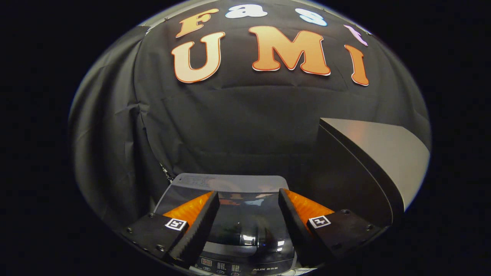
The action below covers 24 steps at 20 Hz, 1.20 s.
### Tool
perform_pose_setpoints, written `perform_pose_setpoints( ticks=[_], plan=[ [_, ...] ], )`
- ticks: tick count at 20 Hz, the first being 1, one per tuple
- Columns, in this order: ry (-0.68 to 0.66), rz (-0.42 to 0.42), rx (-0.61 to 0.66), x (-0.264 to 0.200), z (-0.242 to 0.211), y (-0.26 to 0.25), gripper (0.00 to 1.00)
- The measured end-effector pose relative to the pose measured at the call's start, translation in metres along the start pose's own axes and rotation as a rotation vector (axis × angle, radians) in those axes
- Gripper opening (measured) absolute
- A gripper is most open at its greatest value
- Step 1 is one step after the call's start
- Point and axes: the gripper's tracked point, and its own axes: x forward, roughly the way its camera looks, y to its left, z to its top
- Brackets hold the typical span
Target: Put the clothes into the washing machine and then close the washing machine lid.
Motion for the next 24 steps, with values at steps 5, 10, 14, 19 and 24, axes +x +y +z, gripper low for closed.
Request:
perform_pose_setpoints(
  ticks=[5, 10, 14, 19, 24],
  plan=[
    [-0.053, 0.033, 0.017, -0.023, 0.019, 0.017, 0.99],
    [-0.182, 0.056, -0.017, -0.077, 0.074, 0.032, 0.99],
    [-0.3, 0.094, -0.035, -0.15, 0.121, 0.036, 0.98],
    [-0.403, 0.083, -0.041, -0.235, 0.162, 0.006, 0.98],
    [-0.508, 0.059, -0.102, -0.325, 0.193, -0.047, 0.97]
  ],
)
